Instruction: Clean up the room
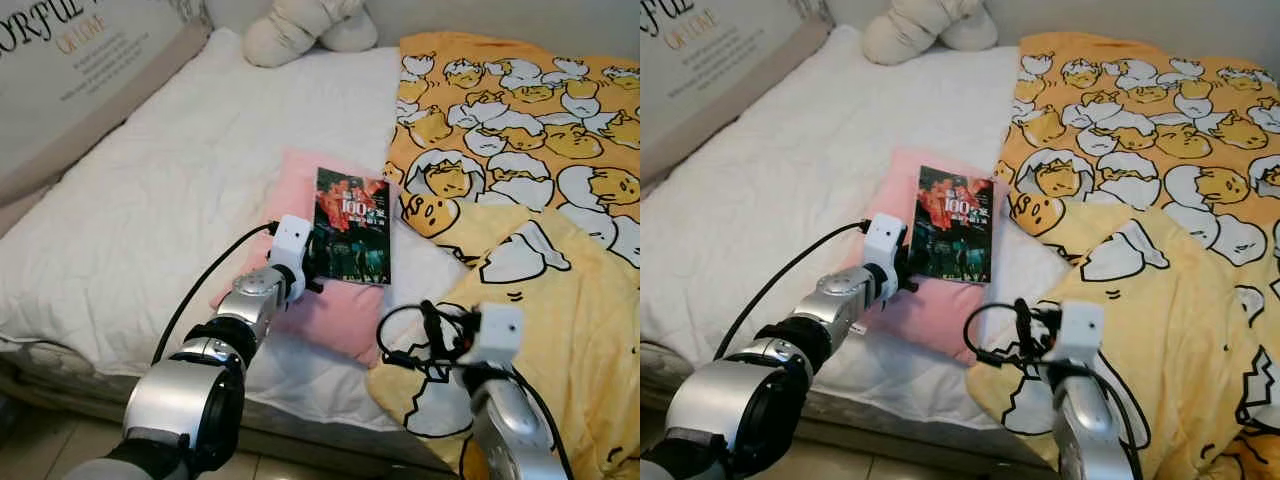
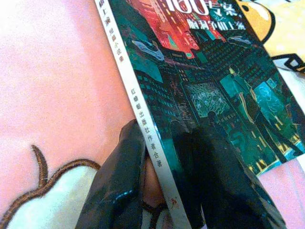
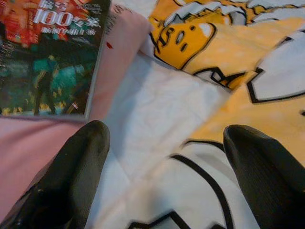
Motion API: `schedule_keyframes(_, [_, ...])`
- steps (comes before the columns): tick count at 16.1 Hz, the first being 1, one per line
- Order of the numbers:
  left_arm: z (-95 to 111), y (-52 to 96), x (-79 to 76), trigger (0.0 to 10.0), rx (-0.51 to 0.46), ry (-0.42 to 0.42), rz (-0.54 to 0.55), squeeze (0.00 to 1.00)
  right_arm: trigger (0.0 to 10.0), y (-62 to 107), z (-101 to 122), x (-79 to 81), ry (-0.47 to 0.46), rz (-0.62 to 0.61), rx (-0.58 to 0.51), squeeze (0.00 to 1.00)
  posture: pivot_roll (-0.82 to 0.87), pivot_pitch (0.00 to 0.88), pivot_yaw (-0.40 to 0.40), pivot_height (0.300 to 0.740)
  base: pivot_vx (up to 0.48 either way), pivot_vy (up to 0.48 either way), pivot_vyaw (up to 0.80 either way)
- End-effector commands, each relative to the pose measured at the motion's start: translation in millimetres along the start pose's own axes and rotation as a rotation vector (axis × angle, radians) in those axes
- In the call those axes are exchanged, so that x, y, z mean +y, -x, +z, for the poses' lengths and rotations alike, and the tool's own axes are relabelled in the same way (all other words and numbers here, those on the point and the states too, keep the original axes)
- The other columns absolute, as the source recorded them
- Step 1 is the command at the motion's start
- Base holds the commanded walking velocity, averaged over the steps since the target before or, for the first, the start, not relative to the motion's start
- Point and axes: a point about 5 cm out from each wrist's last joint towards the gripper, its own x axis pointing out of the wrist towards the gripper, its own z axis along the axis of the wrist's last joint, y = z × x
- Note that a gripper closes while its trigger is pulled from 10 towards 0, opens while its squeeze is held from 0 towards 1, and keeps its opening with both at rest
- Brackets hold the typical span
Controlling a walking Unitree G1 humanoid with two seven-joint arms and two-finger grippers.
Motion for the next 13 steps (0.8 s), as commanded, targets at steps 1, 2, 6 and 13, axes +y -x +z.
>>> schedule_keyframes(1, [-5, 1.1, 0.4, 0.0, 0.004, 0.024, 0.001, 0.0, 10.0, -5.8, 2, -2.2, -0.018, -0.013, -0.014, 0.0, -0.13, 0.0, 0.064, 0.74, 0.0, 0.0, 0.0])
schedule_keyframes(2, [10, 0.2, 2.9, 0.0, -0.081, 0.077, 0.01, 0.0, 10.0, -11.5, 4, -1.8, -0.023, -0.013, -0.023, 0.0, -0.12, 0.0, 0.069, 0.74, 0.0, 0.0, 0.0])
schedule_keyframes(6, [69, 4.2, -10.2, 0.0, -0.408, -0.019, -0.139, 0.0, 10.0, -31.8, 6, -3.4, -0.038, -0.018, -0.04, 0.0, -0.05, 0.0, 0.073, 0.74, 0.0, 0.0, 0.0])
schedule_keyframes(13, [66, 47.9, 45.7, 0.0, -0.578, -0.114, 0.128, 0.0, 10.0, -41.9, 4, -4.9, -0.021, 0.02, -0.043, 0.0, 0.03, 0.0, 0.018, 0.74, 0.0, 0.0, 0.0])
